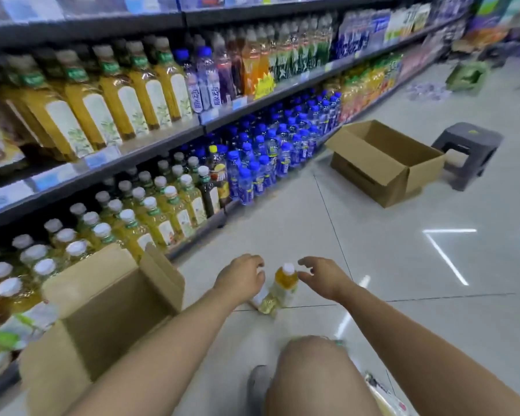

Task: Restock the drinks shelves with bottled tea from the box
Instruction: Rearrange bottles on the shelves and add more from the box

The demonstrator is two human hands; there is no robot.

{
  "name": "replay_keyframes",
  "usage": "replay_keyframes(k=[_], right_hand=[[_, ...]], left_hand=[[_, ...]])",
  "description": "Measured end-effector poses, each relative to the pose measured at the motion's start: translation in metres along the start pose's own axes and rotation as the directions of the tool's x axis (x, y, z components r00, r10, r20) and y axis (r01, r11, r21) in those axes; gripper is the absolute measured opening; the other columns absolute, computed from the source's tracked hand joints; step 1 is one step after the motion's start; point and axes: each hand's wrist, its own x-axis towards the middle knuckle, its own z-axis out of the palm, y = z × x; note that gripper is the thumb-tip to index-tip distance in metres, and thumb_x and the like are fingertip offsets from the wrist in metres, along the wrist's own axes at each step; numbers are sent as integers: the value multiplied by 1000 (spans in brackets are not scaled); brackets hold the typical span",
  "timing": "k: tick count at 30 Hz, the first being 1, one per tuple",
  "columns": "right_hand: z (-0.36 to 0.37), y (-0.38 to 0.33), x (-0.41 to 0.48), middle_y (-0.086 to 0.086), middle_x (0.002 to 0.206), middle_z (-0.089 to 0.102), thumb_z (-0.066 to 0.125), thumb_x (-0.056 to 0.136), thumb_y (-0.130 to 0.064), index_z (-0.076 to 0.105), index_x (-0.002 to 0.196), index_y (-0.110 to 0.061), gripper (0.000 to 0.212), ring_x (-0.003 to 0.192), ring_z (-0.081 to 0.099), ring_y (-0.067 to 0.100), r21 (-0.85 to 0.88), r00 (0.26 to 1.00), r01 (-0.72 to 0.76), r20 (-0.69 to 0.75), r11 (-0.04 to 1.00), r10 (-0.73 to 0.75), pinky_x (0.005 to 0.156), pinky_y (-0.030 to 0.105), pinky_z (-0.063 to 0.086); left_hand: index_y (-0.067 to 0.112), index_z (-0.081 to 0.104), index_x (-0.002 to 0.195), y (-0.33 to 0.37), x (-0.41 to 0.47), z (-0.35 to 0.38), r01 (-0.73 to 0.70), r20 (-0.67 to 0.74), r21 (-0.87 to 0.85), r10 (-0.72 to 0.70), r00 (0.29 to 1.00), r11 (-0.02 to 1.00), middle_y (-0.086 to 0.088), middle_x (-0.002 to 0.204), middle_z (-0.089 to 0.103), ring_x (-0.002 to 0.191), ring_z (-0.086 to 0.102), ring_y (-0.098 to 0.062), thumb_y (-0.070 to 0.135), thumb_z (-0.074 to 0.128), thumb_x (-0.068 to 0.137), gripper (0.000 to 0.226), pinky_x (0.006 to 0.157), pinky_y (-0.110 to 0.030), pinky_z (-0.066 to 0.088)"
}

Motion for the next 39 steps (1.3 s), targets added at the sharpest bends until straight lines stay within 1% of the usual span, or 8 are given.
replay_keyframes(k=[6,15,21,23,26,31,35,39], right_hand=[[49,92,16,5,133,61,60,95,-37,58,134,-18,42,119,59,22,-22,984,-148,93,989,150,102,30,44],[131,169,22,8,134,60,59,96,-39,55,137,-18,46,123,54,24,-44,935,-269,228,962,272,101,31,44],[156,154,79,10,148,45,69,88,-45,28,153,-22,81,131,48,26,59,944,-269,213,961,251,105,34,41],[164,145,103,8,151,40,73,81,-50,20,155,-24,95,134,44,27,147,959,-256,163,955,232,107,37,40],[179,134,140,-3,141,49,81,72,-53,31,145,-30,92,128,49,16,325,983,-184,35,928,183,102,32,44],[207,121,176,-27,108,59,86,62,-57,30,111,-61,75,96,59,-12,510,961,-158,-115,846,250,71,9,45],[213,117,191,-38,106,57,86,60,-59,31,110,-60,74,92,59,-14,540,958,-125,-154,832,244,64,3,44],[205,123,206,-30,98,63,85,60,-56,38,107,-56,67,88,61,-11,575,941,-153,-165,804,297,71,13,48]], left_hand=[[23,64,113,-14,23,87,40,183,-28,-34,982,999,1,113,62,104,60,-24,33,51,96,24,80,-35,53],[22,63,121,-21,32,194,-15,350,3,13,937,1000,2,124,62,110,59,-24,33,50,97,29,85,-37,53],[23,60,125,-48,57,221,-31,345,149,-23,938,988,0,125,60,112,57,-25,27,48,96,31,87,-37,52],[21,53,133,-66,71,231,-73,331,271,-22,943,960,-2,137,51,128,45,-26,22,50,94,39,98,-37,45],[20,34,150,-87,96,247,-102,334,342,-19,942,934,-3,160,25,151,14,-28,18,49,95,58,118,-41,23],[23,14,158,-111,132,271,-216,437,450,-3,899,867,-2,166,5,153,-9,-31,19,46,98,69,121,-57,-1],[23,25,154,-125,150,284,-276,410,548,34,911,790,-7,159,23,151,1,-36,23,47,98,61,117,-64,-6],[25,34,145,-131,159,291,-252,366,479,69,928,841,-4,139,41,139,28,-34,12,58,86,65,117,-65,-2]])
